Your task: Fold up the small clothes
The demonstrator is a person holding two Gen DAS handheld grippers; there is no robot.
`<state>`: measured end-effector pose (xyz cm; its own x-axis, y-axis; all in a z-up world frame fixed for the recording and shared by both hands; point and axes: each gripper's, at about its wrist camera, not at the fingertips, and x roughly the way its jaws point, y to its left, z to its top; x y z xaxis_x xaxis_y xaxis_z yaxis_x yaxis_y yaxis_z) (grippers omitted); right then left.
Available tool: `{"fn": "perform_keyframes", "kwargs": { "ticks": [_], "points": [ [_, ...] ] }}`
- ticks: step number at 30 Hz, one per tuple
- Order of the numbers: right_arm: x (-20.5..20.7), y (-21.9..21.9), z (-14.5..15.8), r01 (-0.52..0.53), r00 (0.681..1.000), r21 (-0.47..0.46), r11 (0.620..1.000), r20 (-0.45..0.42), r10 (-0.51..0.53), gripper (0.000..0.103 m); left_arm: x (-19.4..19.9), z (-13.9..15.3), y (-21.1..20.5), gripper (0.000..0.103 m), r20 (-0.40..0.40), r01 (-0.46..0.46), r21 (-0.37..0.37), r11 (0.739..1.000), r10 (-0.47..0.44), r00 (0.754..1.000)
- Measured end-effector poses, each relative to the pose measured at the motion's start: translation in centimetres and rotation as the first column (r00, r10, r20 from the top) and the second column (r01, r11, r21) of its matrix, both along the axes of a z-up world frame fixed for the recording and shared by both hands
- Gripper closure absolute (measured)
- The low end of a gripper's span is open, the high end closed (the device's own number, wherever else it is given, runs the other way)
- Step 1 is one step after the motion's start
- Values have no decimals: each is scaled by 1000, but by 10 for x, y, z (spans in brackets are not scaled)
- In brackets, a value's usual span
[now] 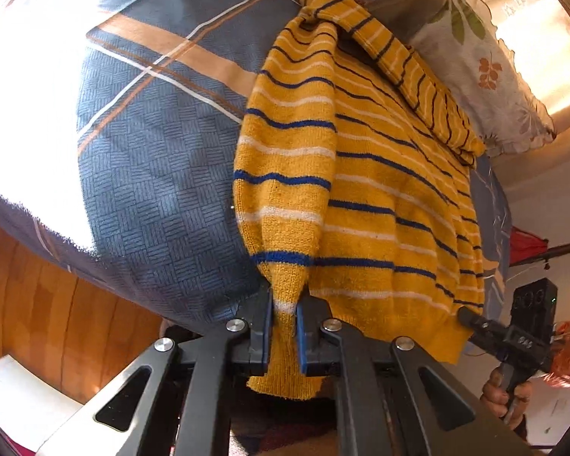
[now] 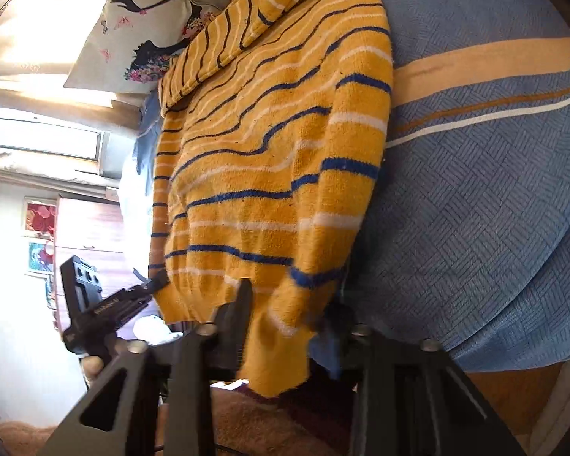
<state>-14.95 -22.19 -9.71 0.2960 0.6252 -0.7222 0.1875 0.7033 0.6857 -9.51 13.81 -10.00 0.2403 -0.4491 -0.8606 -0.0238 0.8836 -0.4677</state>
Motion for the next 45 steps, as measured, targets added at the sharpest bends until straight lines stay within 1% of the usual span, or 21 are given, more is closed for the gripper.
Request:
{"fn": "perform_keyframes", "kwargs": {
  "ticks": [1, 4, 8, 12, 13, 15, 17, 19, 20, 23, 25, 28, 31, 33, 37, 40, 41, 42, 43, 45],
  "points": [
    [2, -1, -1, -11, 1000, 3, 1000, -8, 11, 93, 1, 2, 3, 94, 0, -11, -9, 1000, 11, 1000],
    [3, -8, 8, -16, 1000, 78, 997, 20, 14, 94, -6, 23, 7, 94, 42, -11, -20, 1000, 12, 999],
    [-13, -15, 38, -68, 996, 137, 988, 74, 59, 95, -23, 61, 10, 94, 116, 10, -15, 1000, -8, 993],
    [-40, -22, 66, -141, 986, 165, 976, 113, 124, 95, -45, 85, 13, 94, 129, 28, -41, 999, -23, 991],
    [-47, -22, 72, -164, 982, 163, 973, 121, 145, 95, -50, 87, 14, 94, 124, 34, -37, 999, -29, 992],
    [-58, -20, 74, -188, 978, 151, 970, 117, 172, 95, -59, 80, 12, 94, 91, 43, -10, 999, -42, 995],
    [-60, -20, 64, -170, 983, 165, 972, 94, 156, 95, -59, 65, 10, 94, 47, 42, 22, 999, -43, 998],
    [-52, -22, 55, -137, 989, 181, 974, 78, 124, 95, -53, 52, 11, 94, 4, 18, 2, 1000, -18, 1000],
    [-48, -24, 54, -127, 990, 182, 975, 78, 114, 95, -50, 53, 11, 94, 5, 9, -5, 1000, -9, 1000],
    [-26, -27, 63, -120, 989, 179, 976, 111, 101, 94, -35, 69, 7, 94, 65, 13, 0, 1000, -13, 998],
    [-8, -31, 76, -113, 986, 186, 976, 145, 87, 94, -16, 84, 4, 94, 110, 7, -8, 1000, -6, 994],
    [33, -33, 95, -82, 980, 193, 978, 195, 43, 94, 24, 104, -6, 94, 169, 7, -30, 1000, -2, 986],
    [81, -37, 110, -44, 971, 170, 984, 237, 3, 94, 75, 122, -26, 94, 229, 37, -11, 999, -33, 973],
    [118, -40, 114, -18, 969, 152, 988, 246, -21, 94, 114, 128, -43, 94, 249, 57, 9, 998, -57, 967],
    [192, -48, 108, 47, 971, 104, 993, 228, -70, 94, 199, 118, -74, 94, 223, 78, 27, 997, -82, 971],
    [243, -57, 85, 115, 977, 76, 990, 173, -127, 94, 252, 99, -91, 93, 185, 96, 44, 994, -102, 977],
    [256, -61, 75, 146, 977, 56, 988, 150, -153, 92, 267, 91, -95, 93, 159, 105, 32, 994, -108, 981],
    [269, -67, 63, 192, 974, 30, 981, 115, -195, 91, 281, 83, -98, 92, 133, 114, 12, 993, -115, 984],
    [278, -72, 53, 226, 970, 28, 974, 88, -228, 91, 292, 75, -99, 91, 107, 120, -16, 993, -117, 987],
    [287, -85, 34, 291, 955, 71, 954, 39, -294, 87, 306, 69, -95, 87, 73, 123, -87, 989, -117, 990]
  ]
}}
